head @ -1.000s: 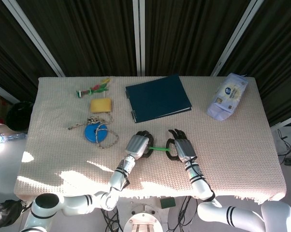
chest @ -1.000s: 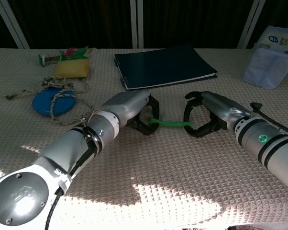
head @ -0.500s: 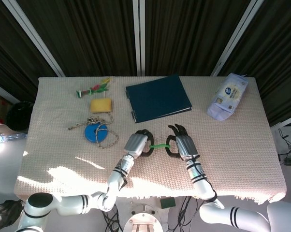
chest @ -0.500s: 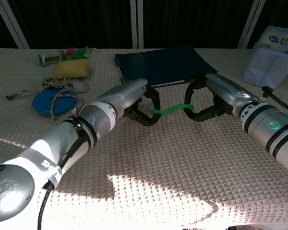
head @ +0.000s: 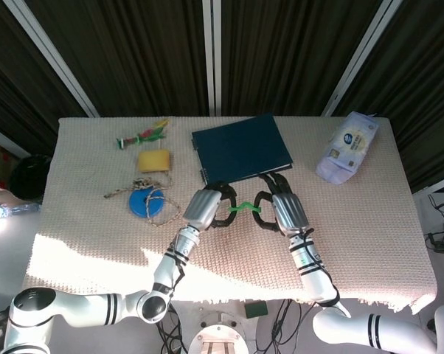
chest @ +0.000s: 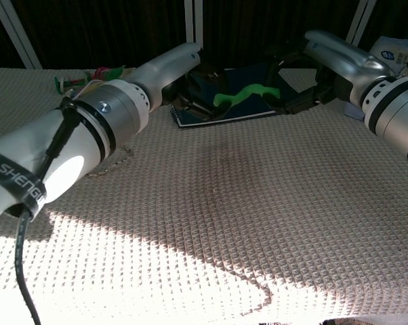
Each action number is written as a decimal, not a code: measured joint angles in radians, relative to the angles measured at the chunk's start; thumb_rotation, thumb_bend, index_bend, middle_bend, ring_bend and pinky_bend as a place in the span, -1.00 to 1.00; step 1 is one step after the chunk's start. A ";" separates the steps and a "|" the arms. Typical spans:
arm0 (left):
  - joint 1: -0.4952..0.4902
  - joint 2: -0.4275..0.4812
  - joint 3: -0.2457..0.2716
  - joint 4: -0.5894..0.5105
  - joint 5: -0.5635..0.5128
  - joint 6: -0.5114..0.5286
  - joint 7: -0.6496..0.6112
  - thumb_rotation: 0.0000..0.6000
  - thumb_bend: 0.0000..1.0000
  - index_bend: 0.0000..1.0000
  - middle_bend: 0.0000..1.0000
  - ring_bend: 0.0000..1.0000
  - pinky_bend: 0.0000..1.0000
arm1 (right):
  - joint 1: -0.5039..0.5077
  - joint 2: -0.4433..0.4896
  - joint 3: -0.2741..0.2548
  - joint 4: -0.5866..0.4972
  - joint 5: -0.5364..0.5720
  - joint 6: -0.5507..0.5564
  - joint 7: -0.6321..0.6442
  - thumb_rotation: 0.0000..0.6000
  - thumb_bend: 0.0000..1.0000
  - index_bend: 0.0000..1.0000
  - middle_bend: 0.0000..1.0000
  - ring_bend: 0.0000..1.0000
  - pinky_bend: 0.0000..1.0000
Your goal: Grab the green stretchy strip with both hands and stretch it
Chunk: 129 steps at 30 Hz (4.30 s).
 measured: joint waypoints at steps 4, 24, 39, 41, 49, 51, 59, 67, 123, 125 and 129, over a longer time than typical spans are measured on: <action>-0.003 0.021 0.004 -0.031 -0.013 0.009 0.009 0.94 -0.17 0.19 -0.32 -0.60 -0.54 | 0.006 0.007 0.005 -0.006 0.005 0.002 0.005 1.00 -0.15 0.26 -0.82 -1.00 -1.00; -0.045 0.112 0.025 -0.083 -0.086 -0.028 0.018 0.94 -0.17 0.19 -0.33 -0.60 -0.54 | 0.008 0.043 -0.009 -0.024 0.014 0.021 0.026 1.00 -0.15 0.27 -0.82 -1.00 -1.00; -0.066 0.163 0.045 -0.114 -0.123 -0.036 -0.005 0.93 -0.17 0.19 -0.33 -0.60 -0.54 | 0.008 0.044 -0.020 -0.020 0.021 0.034 0.041 1.00 -0.15 0.27 -0.82 -1.00 -1.00; -0.070 0.166 0.049 -0.115 -0.125 -0.036 -0.007 0.93 -0.17 0.19 -0.33 -0.60 -0.54 | 0.008 0.044 -0.021 -0.018 0.021 0.035 0.044 1.00 -0.15 0.27 -0.82 -1.00 -1.00; -0.078 0.175 0.058 -0.116 -0.135 -0.033 -0.019 0.94 -0.16 0.19 -0.33 -0.60 -0.54 | 0.005 0.049 -0.023 -0.015 0.022 0.038 0.057 1.00 -0.15 0.27 -0.82 -1.00 -1.00; -0.079 0.177 0.060 -0.116 -0.138 -0.031 -0.019 0.94 -0.16 0.19 -0.33 -0.60 -0.54 | 0.004 0.050 -0.024 -0.014 0.023 0.038 0.060 1.00 -0.15 0.27 -0.82 -1.00 -1.00; -0.083 0.190 0.068 -0.121 -0.146 -0.028 -0.029 0.93 -0.16 0.19 -0.33 -0.60 -0.54 | 0.001 0.054 -0.026 -0.011 0.024 0.042 0.066 1.00 -0.15 0.27 -0.82 -1.00 -1.00; -0.078 0.216 0.079 -0.131 -0.152 -0.026 -0.040 0.93 -0.16 0.19 -0.33 -0.60 -0.54 | -0.003 0.059 -0.026 -0.009 0.027 0.048 0.069 1.00 -0.15 0.27 -0.82 -1.00 -1.00; 0.026 0.354 0.163 -0.157 -0.139 0.030 -0.094 0.94 -0.16 0.19 -0.33 -0.60 -0.54 | -0.022 0.080 -0.051 0.061 0.071 0.012 0.070 1.00 -0.36 -0.90 -0.99 -1.00 -1.00; 0.030 0.353 0.164 -0.156 -0.138 0.033 -0.095 0.94 -0.17 0.19 -0.33 -0.60 -0.54 | -0.022 0.090 -0.055 0.056 0.076 0.006 0.061 1.00 -0.41 -1.00 -1.00 -1.00 -1.00; 0.036 0.354 0.165 -0.160 -0.140 0.037 -0.095 0.94 -0.16 0.19 -0.33 -0.60 -0.54 | -0.027 0.104 -0.059 0.041 0.076 0.005 0.059 1.00 -0.46 -1.00 -1.00 -1.00 -1.00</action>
